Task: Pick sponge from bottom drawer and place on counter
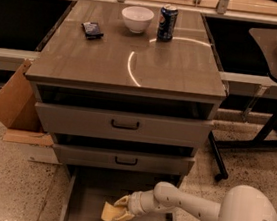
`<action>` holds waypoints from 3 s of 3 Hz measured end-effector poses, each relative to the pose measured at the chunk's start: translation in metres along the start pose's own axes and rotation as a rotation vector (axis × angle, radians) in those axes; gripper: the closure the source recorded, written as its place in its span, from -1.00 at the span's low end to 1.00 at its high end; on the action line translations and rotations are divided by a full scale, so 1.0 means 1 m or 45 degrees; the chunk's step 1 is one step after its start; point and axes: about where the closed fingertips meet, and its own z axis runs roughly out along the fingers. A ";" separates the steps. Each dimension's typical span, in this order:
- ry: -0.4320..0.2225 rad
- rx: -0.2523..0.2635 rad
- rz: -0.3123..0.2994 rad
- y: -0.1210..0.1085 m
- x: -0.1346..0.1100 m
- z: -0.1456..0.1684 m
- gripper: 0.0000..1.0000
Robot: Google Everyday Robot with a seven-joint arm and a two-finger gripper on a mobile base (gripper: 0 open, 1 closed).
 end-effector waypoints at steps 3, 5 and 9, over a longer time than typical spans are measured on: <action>0.073 -0.001 -0.247 0.007 -0.082 -0.064 1.00; 0.101 0.075 -0.441 0.026 -0.153 -0.137 1.00; -0.120 0.116 -0.750 0.013 -0.235 -0.231 1.00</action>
Offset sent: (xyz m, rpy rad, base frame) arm -0.0052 0.0004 0.0879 -0.0677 -0.1305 0.1253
